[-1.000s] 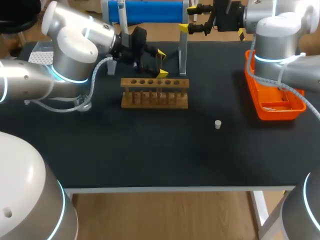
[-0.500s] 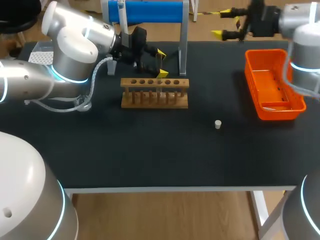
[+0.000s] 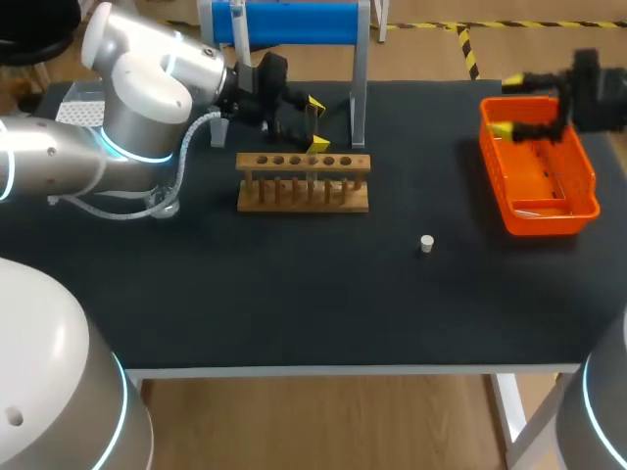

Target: Invert the test tube, pick up the pipette, mount the tip to pipette, aspirate from beaker and dispense into the tube, eject the tip, return the pipette, and cap with the stopper.

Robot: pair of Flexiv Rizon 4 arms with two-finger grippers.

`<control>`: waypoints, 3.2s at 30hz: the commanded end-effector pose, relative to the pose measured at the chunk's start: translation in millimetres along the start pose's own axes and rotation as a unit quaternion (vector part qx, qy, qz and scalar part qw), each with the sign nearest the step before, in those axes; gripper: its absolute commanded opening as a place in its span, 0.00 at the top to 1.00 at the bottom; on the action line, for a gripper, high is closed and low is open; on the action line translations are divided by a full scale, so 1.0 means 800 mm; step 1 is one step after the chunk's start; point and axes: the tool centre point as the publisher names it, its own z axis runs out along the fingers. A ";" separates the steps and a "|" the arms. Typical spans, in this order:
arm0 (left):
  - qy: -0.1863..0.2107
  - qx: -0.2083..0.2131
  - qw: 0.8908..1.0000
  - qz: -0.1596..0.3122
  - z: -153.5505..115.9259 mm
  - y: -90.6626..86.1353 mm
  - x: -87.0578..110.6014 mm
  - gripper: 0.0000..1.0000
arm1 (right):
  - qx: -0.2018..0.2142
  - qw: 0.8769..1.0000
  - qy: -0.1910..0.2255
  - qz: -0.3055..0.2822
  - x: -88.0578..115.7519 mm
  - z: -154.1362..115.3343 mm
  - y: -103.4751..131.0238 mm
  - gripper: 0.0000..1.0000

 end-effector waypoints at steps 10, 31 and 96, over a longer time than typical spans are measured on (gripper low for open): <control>0.003 0.001 1.000 0.000 0.000 0.000 -0.002 0.00 | 0.031 0.999 0.025 0.001 0.072 -0.034 -0.075 0.00; 0.003 0.001 1.000 0.000 0.000 0.000 -0.002 0.00 | 0.077 0.995 0.046 0.038 0.120 0.058 -0.147 0.00; 0.003 0.001 1.000 0.000 0.000 0.000 -0.002 0.00 | 0.113 0.993 0.017 0.038 0.167 0.163 -0.182 0.33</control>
